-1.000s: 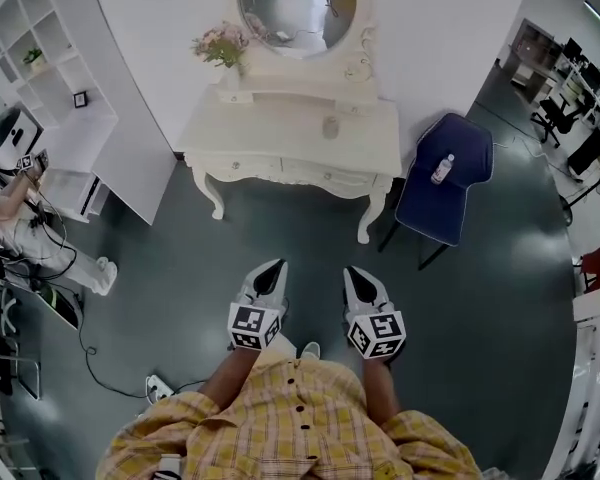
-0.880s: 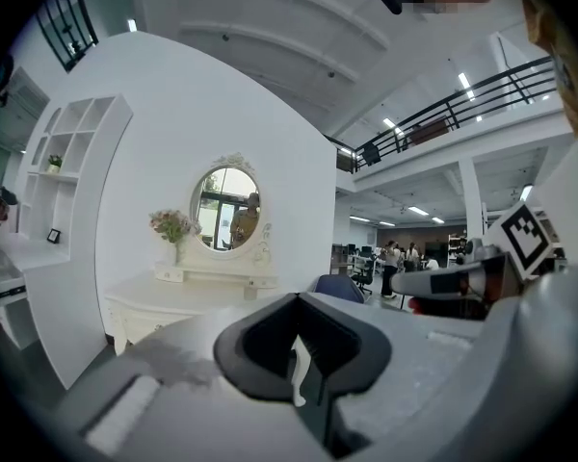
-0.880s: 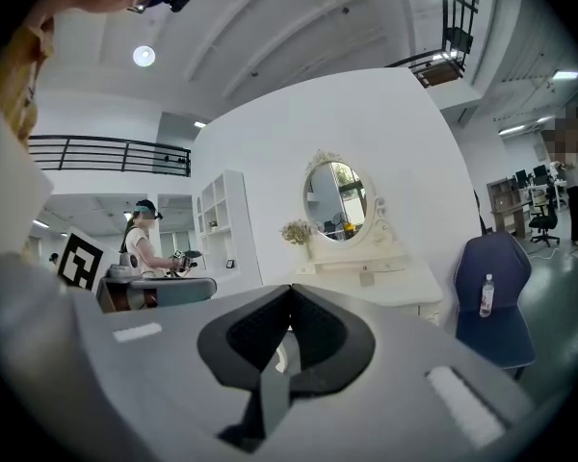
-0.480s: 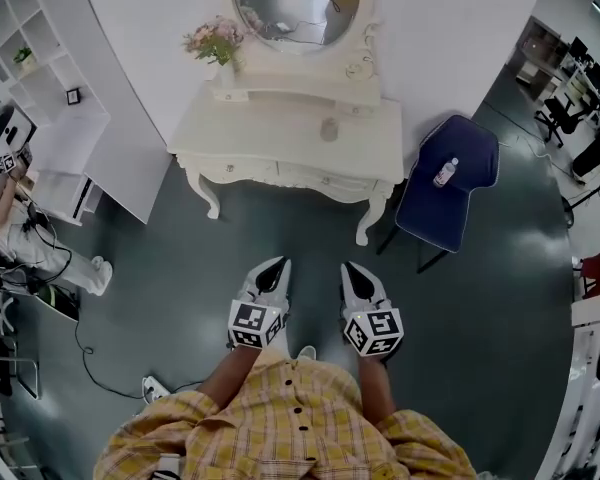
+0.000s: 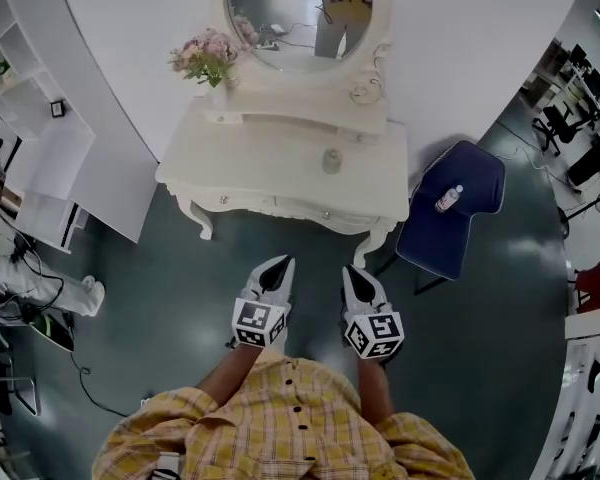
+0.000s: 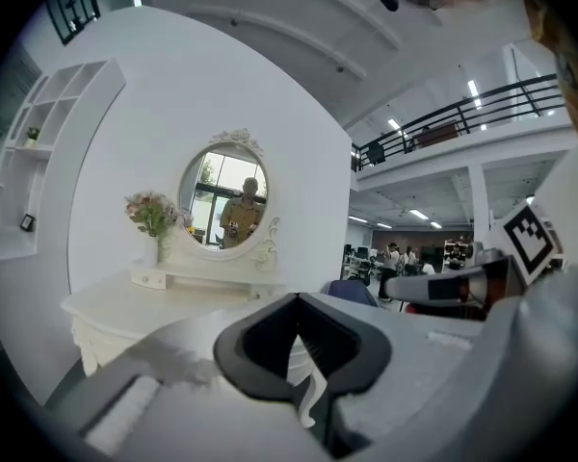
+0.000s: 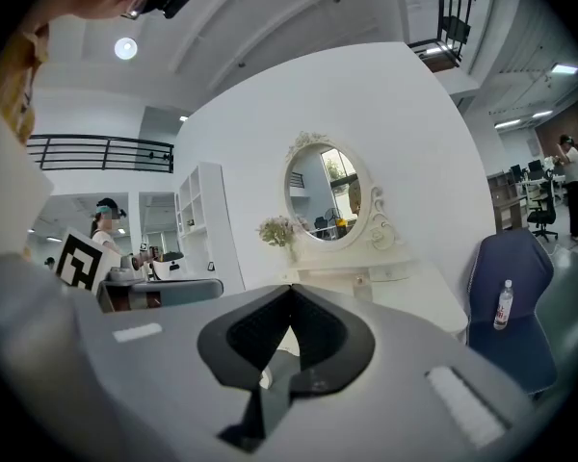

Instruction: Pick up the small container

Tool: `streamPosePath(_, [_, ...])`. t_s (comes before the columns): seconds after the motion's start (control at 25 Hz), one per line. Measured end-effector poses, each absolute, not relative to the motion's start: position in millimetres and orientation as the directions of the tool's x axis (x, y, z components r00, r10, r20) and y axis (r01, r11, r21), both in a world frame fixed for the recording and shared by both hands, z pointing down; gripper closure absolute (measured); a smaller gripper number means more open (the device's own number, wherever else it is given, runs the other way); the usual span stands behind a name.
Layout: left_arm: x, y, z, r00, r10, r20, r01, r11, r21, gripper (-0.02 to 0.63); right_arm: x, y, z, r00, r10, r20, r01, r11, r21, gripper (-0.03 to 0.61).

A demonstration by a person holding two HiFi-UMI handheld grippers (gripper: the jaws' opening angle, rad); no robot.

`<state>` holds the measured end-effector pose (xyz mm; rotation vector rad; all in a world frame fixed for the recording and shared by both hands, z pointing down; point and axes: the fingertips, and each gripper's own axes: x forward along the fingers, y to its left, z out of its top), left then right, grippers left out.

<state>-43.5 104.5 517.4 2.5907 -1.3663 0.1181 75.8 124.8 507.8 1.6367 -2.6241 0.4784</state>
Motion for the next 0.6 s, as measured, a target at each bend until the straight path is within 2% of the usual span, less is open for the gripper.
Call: streamPosePath(0.6, [-45.4,-76.9,513.9,0.682,-0.704,0.199,-0.731,-0.668,0.139,0.614,56.4,-51.5,501.0,-0.339,-0.919,0.201,-0.925,0.287,-0.248,0.580])
